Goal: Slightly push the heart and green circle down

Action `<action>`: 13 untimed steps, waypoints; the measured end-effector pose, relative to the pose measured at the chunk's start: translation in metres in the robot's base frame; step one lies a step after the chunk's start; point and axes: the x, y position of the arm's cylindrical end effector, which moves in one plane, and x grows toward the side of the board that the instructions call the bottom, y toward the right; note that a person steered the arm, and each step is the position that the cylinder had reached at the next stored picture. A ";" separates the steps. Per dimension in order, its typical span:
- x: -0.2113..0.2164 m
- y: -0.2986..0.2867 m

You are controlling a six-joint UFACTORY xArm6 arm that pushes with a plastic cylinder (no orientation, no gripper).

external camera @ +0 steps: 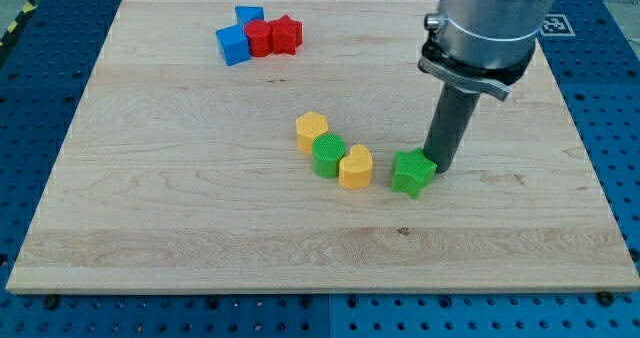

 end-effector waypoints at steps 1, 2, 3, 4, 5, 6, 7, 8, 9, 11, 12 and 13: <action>0.000 -0.021; -0.004 -0.031; -0.054 -0.031; -0.076 -0.048; -0.053 -0.059; -0.034 -0.063; -0.019 -0.067; -0.009 -0.077; -0.021 -0.084; -0.033 -0.104; -0.033 -0.107; -0.032 -0.107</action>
